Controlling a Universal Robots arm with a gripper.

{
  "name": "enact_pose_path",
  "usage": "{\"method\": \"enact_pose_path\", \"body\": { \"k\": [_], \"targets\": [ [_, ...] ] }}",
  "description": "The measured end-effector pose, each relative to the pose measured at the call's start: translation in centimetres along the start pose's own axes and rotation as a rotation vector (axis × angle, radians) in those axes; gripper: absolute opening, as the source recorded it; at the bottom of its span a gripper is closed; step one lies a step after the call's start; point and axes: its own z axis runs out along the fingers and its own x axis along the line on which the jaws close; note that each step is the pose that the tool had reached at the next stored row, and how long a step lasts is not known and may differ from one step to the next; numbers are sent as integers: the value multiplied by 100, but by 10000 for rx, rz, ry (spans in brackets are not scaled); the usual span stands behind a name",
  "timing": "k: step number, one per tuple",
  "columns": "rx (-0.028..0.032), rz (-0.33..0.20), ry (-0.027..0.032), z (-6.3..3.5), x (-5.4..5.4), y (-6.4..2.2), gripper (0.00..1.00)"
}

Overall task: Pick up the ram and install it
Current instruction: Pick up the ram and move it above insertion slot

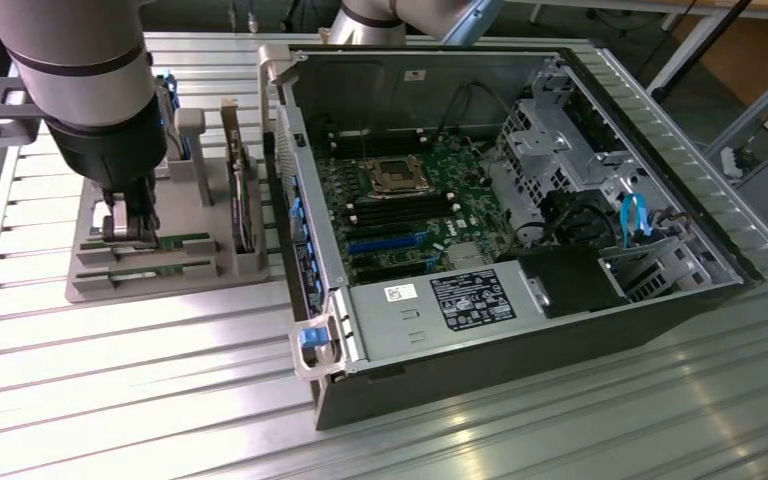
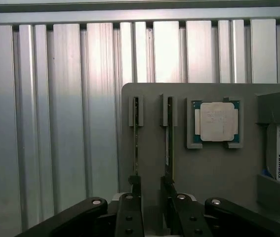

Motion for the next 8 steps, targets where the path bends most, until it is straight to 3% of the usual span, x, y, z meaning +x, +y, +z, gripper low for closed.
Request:
{"method": "enact_pose_path", "body": {
  "k": [5,8],
  "targets": [
    [1,0,-1,-1,66,1,29],
    [1,0,0,73,72,-3,29]
  ]
}}
